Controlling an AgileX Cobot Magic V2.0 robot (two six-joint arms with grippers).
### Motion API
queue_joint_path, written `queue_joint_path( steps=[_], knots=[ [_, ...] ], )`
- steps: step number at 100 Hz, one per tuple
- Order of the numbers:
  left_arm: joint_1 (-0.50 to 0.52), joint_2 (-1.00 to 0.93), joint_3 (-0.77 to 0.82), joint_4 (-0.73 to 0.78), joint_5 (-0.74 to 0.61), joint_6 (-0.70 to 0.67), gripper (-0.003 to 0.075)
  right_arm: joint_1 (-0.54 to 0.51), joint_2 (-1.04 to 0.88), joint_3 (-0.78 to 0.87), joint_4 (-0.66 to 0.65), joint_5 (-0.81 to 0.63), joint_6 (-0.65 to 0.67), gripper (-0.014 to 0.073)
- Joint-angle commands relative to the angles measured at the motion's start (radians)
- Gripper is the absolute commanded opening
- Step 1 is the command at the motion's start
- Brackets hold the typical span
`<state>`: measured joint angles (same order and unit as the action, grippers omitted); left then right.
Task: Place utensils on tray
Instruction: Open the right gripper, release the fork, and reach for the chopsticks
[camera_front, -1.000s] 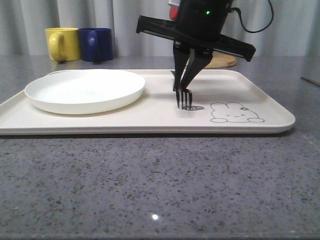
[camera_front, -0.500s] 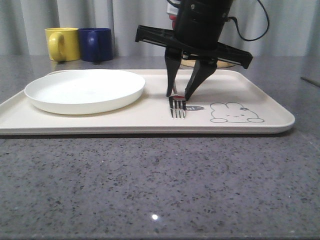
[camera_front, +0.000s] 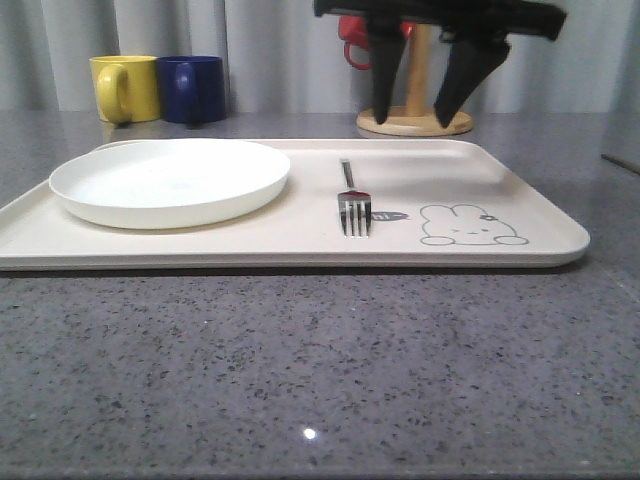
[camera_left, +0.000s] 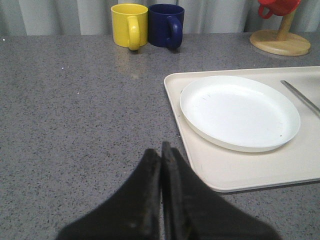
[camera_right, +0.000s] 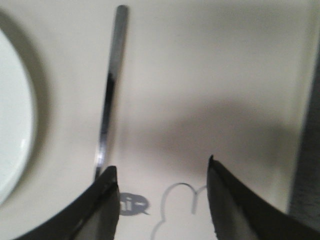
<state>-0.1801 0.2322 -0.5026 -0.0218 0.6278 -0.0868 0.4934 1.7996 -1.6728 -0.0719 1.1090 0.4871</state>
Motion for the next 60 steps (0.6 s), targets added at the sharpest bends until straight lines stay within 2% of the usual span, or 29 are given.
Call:
queue_joint_path(
  steps=[1,36,60],
  knots=[
    [-0.005,0.009,-0.024,0.000,-0.070,-0.007,-0.0019,-0.047,-0.080,-0.032,-0.058,0.041,-0.069,0.0409],
    [-0.005,0.009,-0.024,0.000,-0.070,-0.007,-0.0019,-0.323,-0.098,-0.031,0.038,0.188,-0.340,0.0409],
    [-0.005,0.009,-0.024,0.000,-0.070,-0.007,-0.0019,-0.485,-0.098,0.040,0.066,0.165,-0.421,0.0409]
  ],
)
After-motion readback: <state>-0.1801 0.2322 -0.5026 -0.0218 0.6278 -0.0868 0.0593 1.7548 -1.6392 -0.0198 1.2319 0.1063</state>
